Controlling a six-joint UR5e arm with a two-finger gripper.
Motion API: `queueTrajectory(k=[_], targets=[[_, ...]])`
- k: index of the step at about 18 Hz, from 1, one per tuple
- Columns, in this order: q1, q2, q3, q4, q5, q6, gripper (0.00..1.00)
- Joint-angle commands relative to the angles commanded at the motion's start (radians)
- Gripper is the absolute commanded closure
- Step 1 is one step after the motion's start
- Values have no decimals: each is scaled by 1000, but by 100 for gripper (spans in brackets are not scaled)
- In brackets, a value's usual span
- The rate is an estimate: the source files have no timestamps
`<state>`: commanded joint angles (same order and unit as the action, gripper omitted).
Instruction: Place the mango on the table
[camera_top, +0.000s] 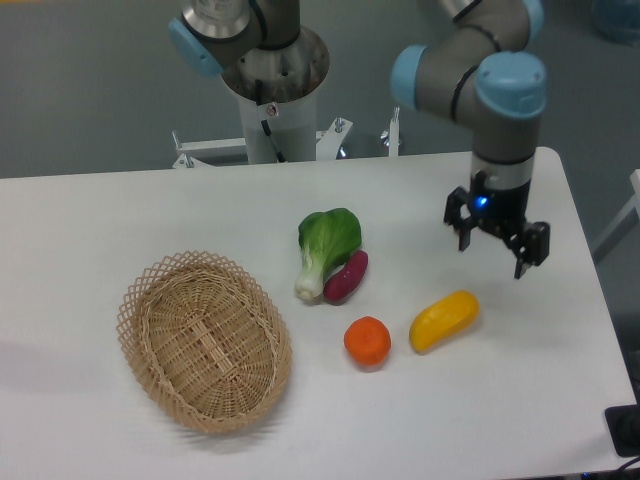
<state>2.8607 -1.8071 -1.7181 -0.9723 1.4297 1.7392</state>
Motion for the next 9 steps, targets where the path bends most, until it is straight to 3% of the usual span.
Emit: queueTrajectory(k=[3,9], targets=[[60,20,-12,-25,-34,94,0],[65,34,-12,-26,-40,114,0]])
